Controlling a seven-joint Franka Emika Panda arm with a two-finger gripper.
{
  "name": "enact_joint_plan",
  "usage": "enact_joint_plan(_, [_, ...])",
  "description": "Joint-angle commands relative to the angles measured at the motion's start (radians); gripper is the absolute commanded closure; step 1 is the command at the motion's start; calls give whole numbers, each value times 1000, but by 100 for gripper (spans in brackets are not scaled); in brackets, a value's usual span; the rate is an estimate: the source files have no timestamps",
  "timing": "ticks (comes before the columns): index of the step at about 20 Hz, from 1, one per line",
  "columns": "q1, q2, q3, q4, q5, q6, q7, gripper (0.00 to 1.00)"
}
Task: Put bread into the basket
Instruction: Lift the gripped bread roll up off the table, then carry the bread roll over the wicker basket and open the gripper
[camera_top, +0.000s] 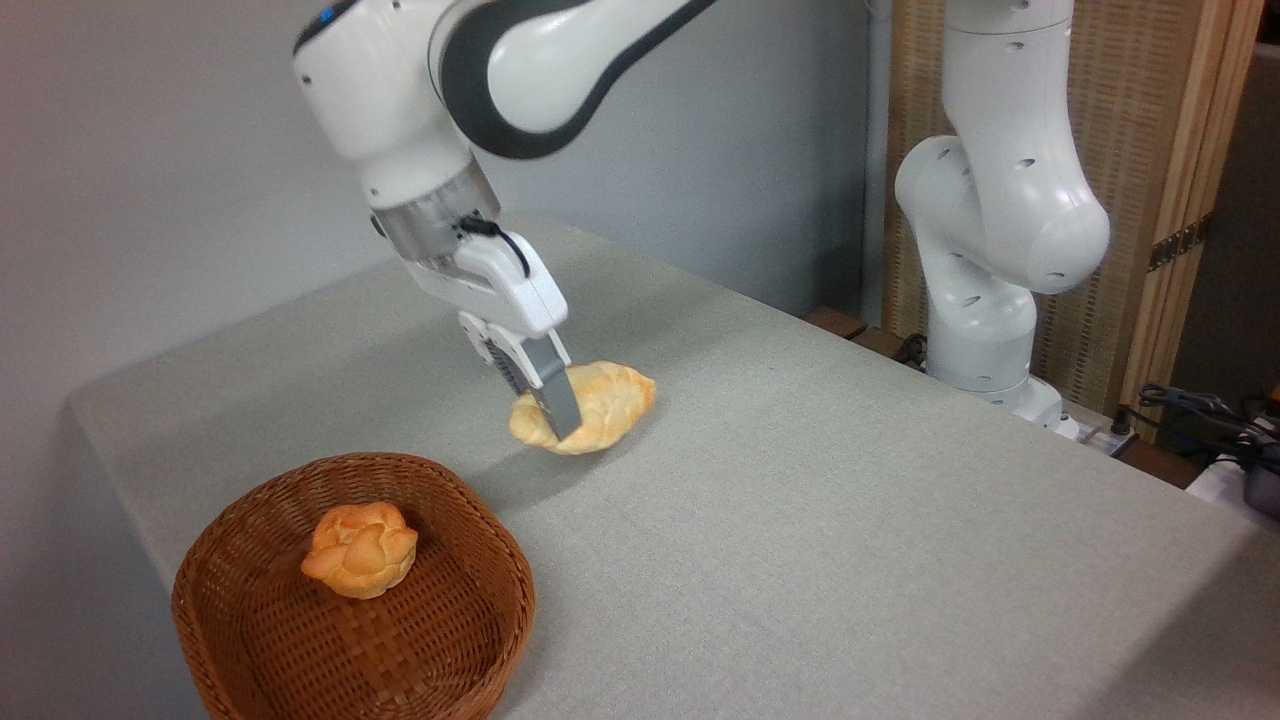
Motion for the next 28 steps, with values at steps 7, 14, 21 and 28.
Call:
enact_joint_plan(7, [15, -2, 126, 108, -215, 241, 17, 75])
enact_joint_plan(14, [15, 13, 192, 119, -325, 497, 1, 39])
enact_joint_plan(21, [13, 23, 192, 113, -328, 555, -23, 0])
enact_joint_plan(28, [4, 27, 183, 108, -313, 535, -25, 0])
